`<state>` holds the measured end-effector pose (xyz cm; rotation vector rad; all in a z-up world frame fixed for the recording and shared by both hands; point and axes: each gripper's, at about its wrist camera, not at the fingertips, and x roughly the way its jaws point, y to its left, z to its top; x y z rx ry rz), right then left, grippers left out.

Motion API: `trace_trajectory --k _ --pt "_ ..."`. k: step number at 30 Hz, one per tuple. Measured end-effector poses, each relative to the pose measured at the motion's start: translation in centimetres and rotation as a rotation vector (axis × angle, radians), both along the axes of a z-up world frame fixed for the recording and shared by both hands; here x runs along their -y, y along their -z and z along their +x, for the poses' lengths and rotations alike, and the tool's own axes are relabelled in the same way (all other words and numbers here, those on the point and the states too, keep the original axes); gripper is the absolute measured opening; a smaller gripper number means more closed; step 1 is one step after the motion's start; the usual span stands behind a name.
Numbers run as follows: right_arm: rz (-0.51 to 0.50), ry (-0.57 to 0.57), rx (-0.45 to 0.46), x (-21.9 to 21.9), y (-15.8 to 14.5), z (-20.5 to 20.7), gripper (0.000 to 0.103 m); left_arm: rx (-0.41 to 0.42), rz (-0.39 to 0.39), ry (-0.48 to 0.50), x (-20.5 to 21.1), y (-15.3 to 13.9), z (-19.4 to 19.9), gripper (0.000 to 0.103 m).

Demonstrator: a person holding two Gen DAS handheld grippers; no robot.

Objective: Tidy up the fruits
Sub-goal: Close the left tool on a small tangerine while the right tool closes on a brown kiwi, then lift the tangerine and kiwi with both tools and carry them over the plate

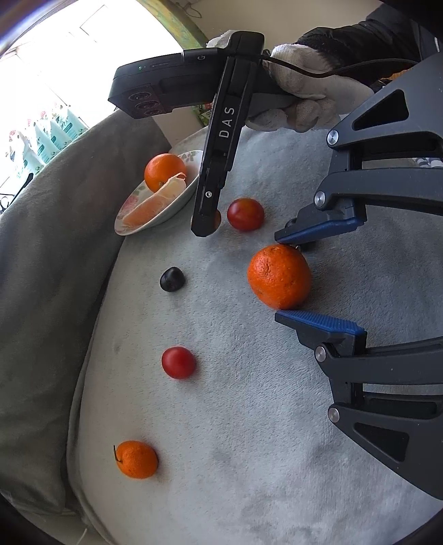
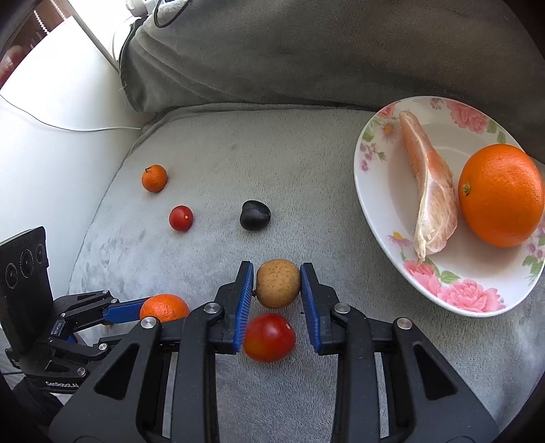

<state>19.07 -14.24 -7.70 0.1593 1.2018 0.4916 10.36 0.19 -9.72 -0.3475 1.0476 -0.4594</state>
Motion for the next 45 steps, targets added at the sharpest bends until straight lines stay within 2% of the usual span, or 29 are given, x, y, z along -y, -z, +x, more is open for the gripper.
trace_trajectory --k 12,28,37,45 --pt "0.031 0.069 0.079 3.6 -3.1 -0.4 0.029 0.044 -0.016 -0.003 0.1 -1.6 0.6 0.037" --pt "0.033 0.194 0.171 10.3 -6.6 1.0 0.029 0.137 -0.026 0.051 4.6 -5.5 4.9 0.037" --pt "0.02 0.23 0.179 12.8 -6.5 1.1 0.029 0.169 -0.011 0.093 7.9 -7.0 9.2 0.037" --pt "0.005 0.231 0.193 13.7 -6.1 0.5 0.029 0.154 0.01 0.123 11.1 -6.7 12.5 0.037"
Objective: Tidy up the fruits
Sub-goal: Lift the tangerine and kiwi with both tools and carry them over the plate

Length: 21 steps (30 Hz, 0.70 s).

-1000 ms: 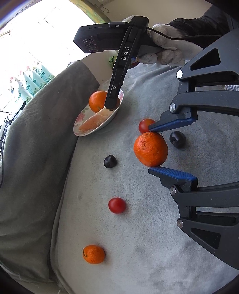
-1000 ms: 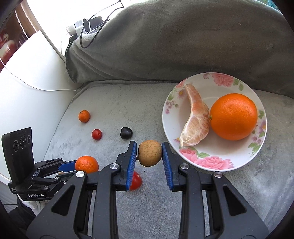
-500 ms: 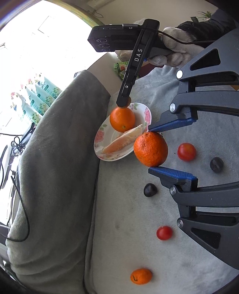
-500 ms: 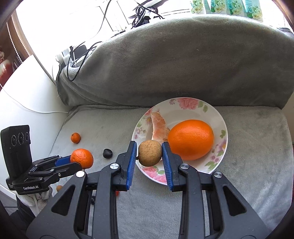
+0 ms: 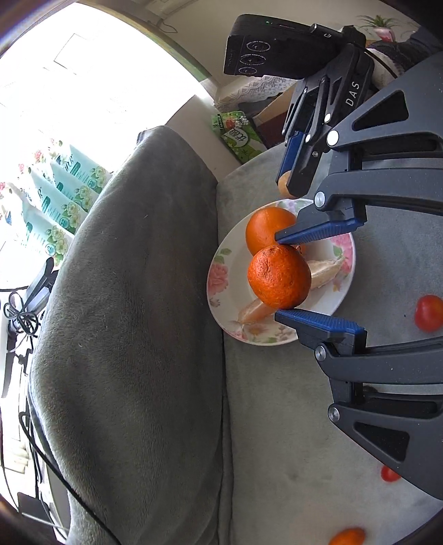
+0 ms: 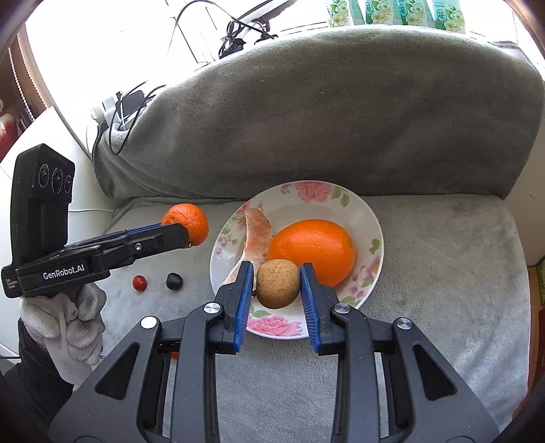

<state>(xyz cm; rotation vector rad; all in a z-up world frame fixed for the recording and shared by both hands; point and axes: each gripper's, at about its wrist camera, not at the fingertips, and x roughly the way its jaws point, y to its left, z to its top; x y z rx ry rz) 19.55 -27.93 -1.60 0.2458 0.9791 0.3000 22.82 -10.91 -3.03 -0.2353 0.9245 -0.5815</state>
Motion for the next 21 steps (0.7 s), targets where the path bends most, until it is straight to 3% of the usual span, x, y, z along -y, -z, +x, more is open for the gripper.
trace_trajectory --k 8,21 --pt "-0.045 -0.017 0.016 -0.1 0.6 -0.6 0.029 -0.017 0.05 0.005 2.4 0.8 2.9 0.037" --pt "-0.087 -0.061 0.021 -1.7 1.7 -1.1 0.029 -0.034 0.093 0.013 3.9 1.5 4.4 0.037"
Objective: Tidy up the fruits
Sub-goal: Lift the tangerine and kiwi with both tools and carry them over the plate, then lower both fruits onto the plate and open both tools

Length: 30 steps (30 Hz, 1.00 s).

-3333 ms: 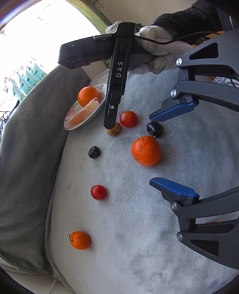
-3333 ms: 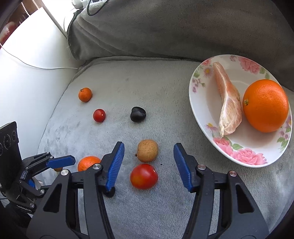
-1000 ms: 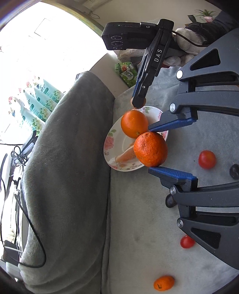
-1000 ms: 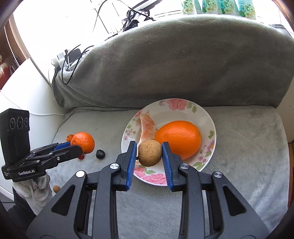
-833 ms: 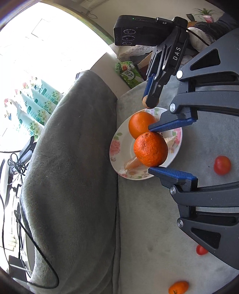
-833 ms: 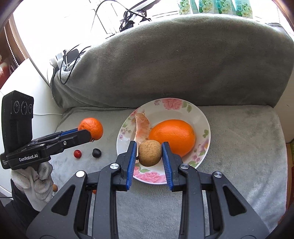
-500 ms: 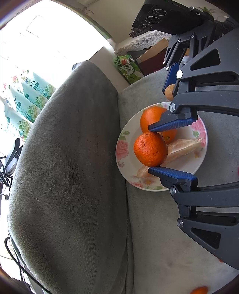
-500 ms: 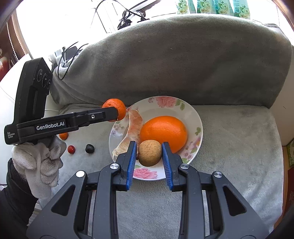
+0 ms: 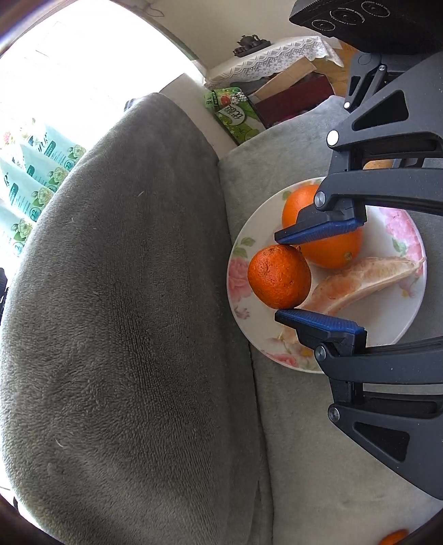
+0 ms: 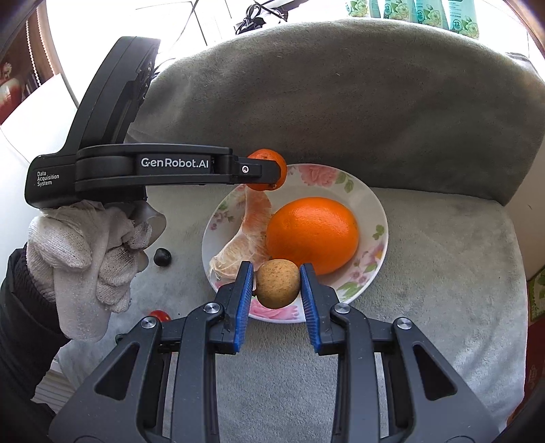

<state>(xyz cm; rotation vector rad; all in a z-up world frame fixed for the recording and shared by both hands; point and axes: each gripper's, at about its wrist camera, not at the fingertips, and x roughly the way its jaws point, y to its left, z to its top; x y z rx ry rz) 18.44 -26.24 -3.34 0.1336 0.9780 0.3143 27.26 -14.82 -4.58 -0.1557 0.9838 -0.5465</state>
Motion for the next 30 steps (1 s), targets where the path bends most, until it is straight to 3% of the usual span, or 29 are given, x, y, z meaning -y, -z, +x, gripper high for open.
trace_trajectory --k 11,12,15,16,20,22,24,30 --pt "-0.027 -0.015 0.019 -0.5 -0.5 -0.4 0.03 0.013 0.011 0.008 0.8 -0.5 0.0 0.038" --pt "-0.03 -0.015 0.021 -0.6 -0.5 -0.4 0.033 0.015 0.009 0.008 0.8 -0.6 0.0 0.04" --pt "-0.041 -0.014 0.039 -0.7 -0.9 -0.6 0.061 0.029 0.009 0.003 0.9 -1.0 0.0 0.054" --pt "-0.043 -0.015 0.048 -0.7 -1.1 -0.8 0.064 0.032 0.009 0.002 0.8 -1.1 0.0 0.054" --pt "-0.047 -0.018 0.069 -0.8 -1.6 -1.5 0.069 0.045 0.01 -0.003 0.9 -1.5 -0.2 0.067" --pt "-0.047 -0.015 0.08 -0.8 -1.8 -1.9 0.079 0.047 0.006 -0.005 0.9 -1.6 -0.2 0.07" --pt "-0.053 -0.012 0.09 -0.8 -2.1 -2.3 0.082 0.049 0.005 -0.013 0.8 -1.6 -0.4 0.076" --pt "-0.077 -0.017 0.113 -1.2 -2.9 -3.1 0.087 0.054 0.006 -0.025 0.2 -2.2 -0.8 0.076"
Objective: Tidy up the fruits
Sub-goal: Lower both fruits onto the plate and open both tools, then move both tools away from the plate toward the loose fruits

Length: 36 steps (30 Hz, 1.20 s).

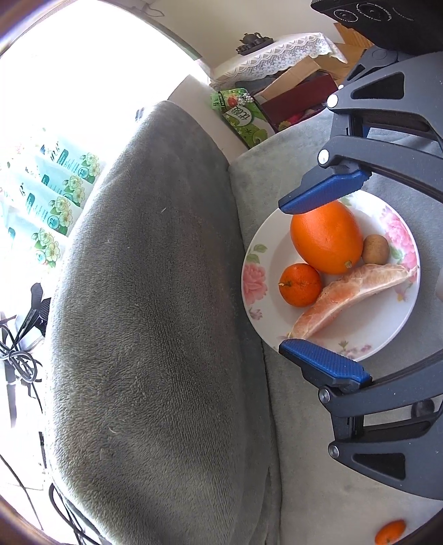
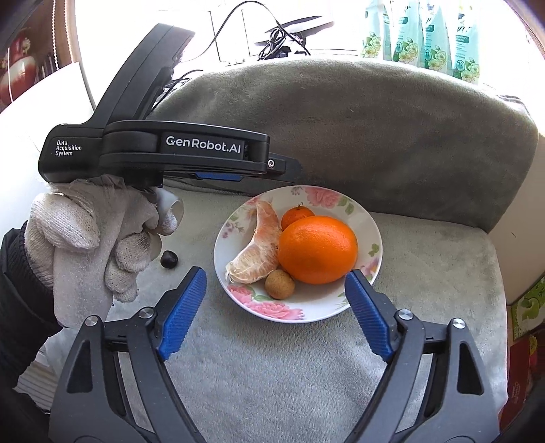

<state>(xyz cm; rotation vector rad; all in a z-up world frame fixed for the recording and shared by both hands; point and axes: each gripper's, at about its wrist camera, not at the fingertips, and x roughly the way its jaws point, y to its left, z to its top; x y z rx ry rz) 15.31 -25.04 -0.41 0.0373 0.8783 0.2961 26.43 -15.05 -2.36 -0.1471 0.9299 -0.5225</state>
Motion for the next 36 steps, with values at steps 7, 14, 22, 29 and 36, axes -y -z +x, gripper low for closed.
trace_trajectory --k 7,14,22,29,36 --pt "-0.009 -0.01 0.027 -0.5 -0.7 -0.6 0.09 0.028 0.008 -0.008 -1.4 -1.2 -1.5 0.076" --pt "-0.024 -0.038 0.033 -2.0 -1.1 -1.5 0.09 0.061 0.018 -0.034 -4.0 -2.2 -3.2 0.076" --pt "-0.005 -0.053 0.036 -3.2 -1.4 -2.3 0.09 0.104 0.04 -0.081 -8.3 -2.9 -5.5 0.076" --pt "-0.002 -0.077 0.028 -4.5 -1.1 -2.6 0.09 0.125 0.071 -0.144 -13.0 -3.0 -7.2 0.076" --pt "-0.002 -0.114 0.011 -6.0 -0.8 -2.9 0.09 0.1 0.066 -0.245 -18.8 -2.2 -8.5 0.074"
